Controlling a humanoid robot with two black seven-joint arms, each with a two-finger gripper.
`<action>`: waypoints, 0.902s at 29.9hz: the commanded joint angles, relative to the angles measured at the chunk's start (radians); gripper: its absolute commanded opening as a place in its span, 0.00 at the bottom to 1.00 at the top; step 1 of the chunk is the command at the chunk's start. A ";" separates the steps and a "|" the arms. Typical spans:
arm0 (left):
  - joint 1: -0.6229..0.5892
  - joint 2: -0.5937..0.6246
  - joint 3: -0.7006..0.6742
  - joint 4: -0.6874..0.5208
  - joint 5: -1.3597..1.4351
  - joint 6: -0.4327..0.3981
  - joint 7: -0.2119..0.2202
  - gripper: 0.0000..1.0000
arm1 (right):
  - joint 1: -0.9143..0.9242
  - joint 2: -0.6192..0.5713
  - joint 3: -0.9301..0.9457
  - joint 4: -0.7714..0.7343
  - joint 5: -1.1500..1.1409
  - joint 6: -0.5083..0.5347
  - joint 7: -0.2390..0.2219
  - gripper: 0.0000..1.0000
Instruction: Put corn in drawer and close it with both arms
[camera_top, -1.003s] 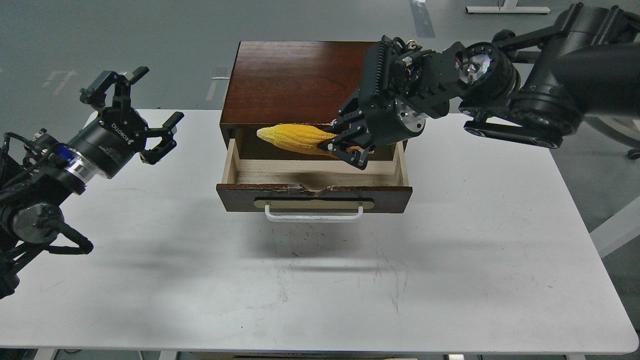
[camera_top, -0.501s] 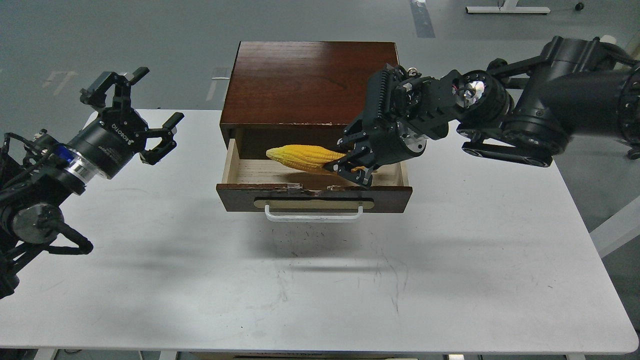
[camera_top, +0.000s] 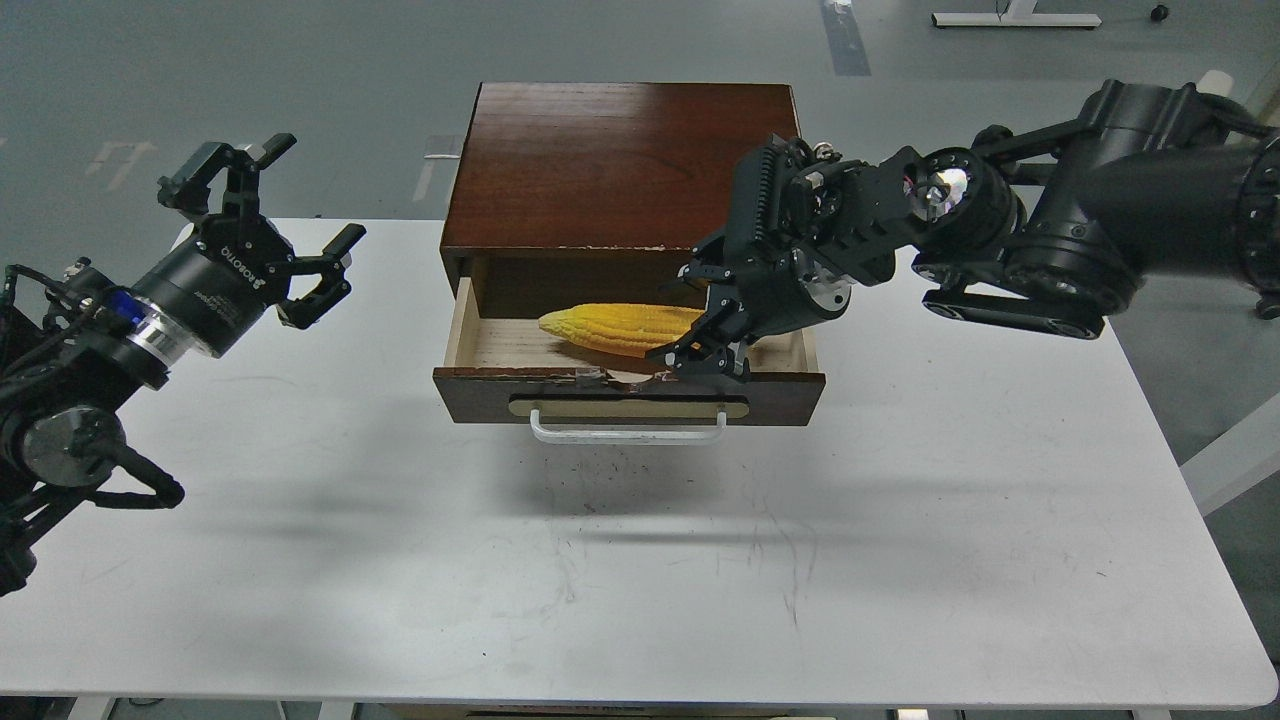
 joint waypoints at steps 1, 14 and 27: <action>0.000 -0.002 0.000 0.000 0.000 0.000 0.000 1.00 | 0.044 -0.031 0.021 0.038 0.043 -0.001 0.000 0.82; 0.000 -0.007 0.002 0.000 0.000 0.000 0.000 1.00 | 0.061 -0.311 0.257 0.086 0.572 0.011 0.000 0.97; 0.005 -0.030 0.008 0.000 0.001 0.000 0.000 1.00 | -0.618 -0.522 0.801 0.047 1.114 0.054 0.000 0.96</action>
